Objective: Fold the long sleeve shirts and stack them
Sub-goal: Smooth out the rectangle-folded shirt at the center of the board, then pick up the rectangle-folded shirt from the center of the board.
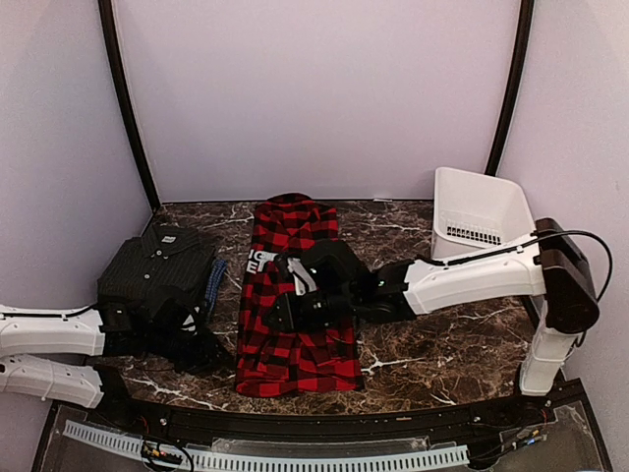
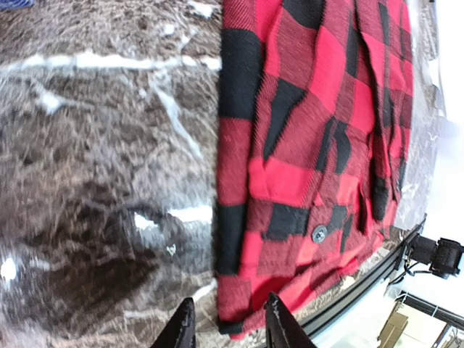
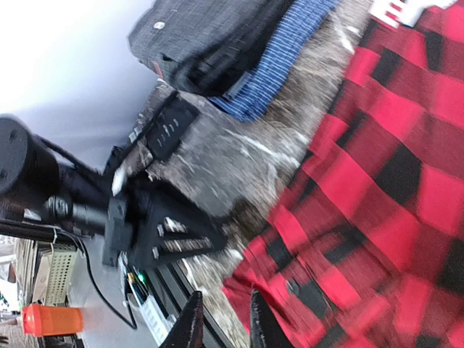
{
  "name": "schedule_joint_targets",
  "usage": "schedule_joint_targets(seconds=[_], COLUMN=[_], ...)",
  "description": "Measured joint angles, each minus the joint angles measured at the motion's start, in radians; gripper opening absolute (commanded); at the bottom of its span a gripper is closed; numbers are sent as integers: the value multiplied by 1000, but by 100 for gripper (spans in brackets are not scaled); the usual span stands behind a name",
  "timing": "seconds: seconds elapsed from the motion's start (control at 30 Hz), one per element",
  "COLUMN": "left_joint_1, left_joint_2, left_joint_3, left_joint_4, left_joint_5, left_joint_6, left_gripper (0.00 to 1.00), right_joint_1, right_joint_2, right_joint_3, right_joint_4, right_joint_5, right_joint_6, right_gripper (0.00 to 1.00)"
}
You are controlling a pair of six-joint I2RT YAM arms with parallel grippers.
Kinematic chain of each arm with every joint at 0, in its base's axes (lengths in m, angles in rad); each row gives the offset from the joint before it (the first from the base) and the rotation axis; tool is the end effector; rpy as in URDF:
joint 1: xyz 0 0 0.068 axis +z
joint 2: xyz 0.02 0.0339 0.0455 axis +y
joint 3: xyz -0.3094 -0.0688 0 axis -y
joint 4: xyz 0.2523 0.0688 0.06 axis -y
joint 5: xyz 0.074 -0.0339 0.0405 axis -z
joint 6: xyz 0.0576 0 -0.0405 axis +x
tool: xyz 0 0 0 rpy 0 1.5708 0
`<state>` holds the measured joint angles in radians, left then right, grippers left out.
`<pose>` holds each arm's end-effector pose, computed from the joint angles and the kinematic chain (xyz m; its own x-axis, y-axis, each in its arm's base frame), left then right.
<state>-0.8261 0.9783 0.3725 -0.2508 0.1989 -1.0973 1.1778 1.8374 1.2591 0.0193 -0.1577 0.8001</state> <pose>0.1097 -0.1358 0.1772 -0.9531 -0.2532 -0.1658 -0.0871 0.7540 -0.6510 0.1665 0.4252 0.2549 -0.8326 -0.1582 -0.5308 -0.5254 0.5293 0.6662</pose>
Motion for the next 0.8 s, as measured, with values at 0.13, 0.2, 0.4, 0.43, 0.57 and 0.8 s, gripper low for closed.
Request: schedule_joint_targets(seconds=[0.13, 0.2, 0.4, 0.43, 0.57, 0.8], left_joint_1=[31, 39, 53, 54, 56, 56], left_joint_2=[86, 121, 180, 192, 229, 270], left_joint_3=[11, 18, 21, 21, 25, 33], left_joint_4=[39, 50, 102, 112, 151, 195], left_joint_5=[37, 56, 109, 119, 146, 175], left_joint_6=[46, 66, 104, 109, 119, 121], left_gripper=[33, 34, 35, 35, 35, 33], right_joint_1=[-32, -61, -149, -159, -190, -204], right_joint_2=[-160, -235, -402, -417, -437, -402], right_joint_3=[-209, -314, -542, -568, -644, -684], right_joint_4=[-4, -9, -11, -6, 24, 95], right_joint_5=[26, 34, 35, 27, -12, -73], right_joint_6=[6, 13, 30, 33, 37, 45], right_gripper=[27, 29, 36, 37, 40, 41])
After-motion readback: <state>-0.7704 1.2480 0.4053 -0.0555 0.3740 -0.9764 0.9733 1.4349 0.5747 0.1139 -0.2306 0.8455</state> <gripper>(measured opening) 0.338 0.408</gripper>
